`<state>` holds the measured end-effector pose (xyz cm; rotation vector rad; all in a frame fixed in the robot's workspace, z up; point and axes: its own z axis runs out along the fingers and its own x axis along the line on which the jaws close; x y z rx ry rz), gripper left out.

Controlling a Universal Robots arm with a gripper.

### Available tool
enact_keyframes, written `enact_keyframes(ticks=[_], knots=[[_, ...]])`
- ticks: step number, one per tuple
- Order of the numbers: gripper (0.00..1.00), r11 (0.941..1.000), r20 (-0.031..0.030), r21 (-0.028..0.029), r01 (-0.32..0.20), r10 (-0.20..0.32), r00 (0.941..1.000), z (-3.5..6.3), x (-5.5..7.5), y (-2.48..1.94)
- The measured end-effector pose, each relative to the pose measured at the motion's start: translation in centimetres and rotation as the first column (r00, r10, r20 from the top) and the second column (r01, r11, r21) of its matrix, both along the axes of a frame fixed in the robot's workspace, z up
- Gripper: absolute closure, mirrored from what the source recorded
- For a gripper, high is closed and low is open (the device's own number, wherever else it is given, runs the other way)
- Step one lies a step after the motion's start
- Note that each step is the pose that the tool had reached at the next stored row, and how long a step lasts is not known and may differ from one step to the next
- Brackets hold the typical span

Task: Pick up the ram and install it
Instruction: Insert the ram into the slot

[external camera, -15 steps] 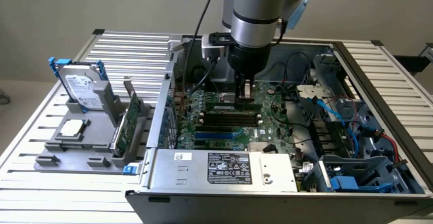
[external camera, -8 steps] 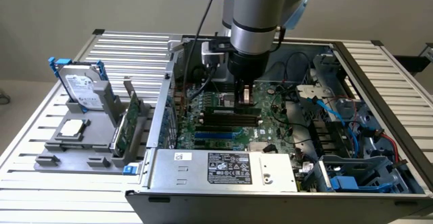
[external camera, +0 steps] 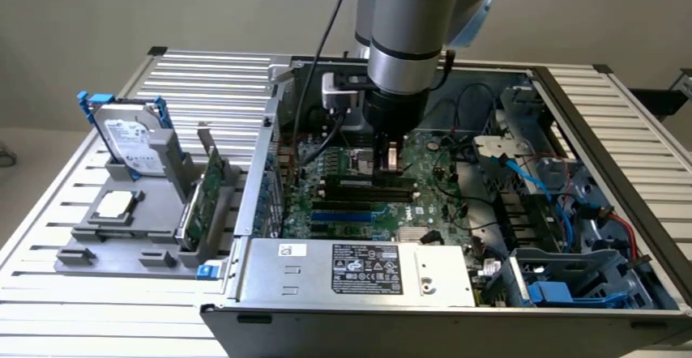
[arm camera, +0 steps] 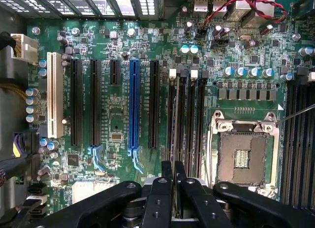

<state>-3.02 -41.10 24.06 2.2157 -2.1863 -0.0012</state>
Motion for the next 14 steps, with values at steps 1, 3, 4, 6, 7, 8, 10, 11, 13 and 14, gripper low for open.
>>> enact_keyframes(ticks=[1,3,4,6,7,8,10,11,13,14], knots=[[0.87,1.0,-0.0002,-0.0019,0.0,0.0,1.0,-0.01,0.01,0.0],[0.87,1.0,-0.0002,-0.005,-0.002,0.002,1.0,-0.02,0.05,0.0],[0.87,1.0,-0.0002,-0.0059,-0.004,0.004,1.0,-0.02,0.06,-0.01],[0.87,1.0,-0.0001,-0.0072,-0.007,0.007,1.0,-0.05,0.07,0.0],[0.87,0.9999,0.0,-0.0082,-0.008,0.008,1.0,-0.08,0.08,0.0],[0.87,0.9999,0.0,-0.0092,-0.01,0.01,1.0,-0.11,0.08,0.0],[0.87,0.9998,-0.0001,-0.0099,-0.017,0.017,0.9999,-0.16,0.08,0.0],[0.87,0.9997,-0.0002,-0.0103,-0.02,0.02,0.9998,-0.19,0.09,0.0],[0.87,0.9996,-0.0001,-0.0102,-0.027,0.027,0.9996,-0.27,0.08,0.0],[0.87,0.9995,-0.0001,-0.0102,-0.031,0.031,0.9995,-0.32,0.08,0.0]])
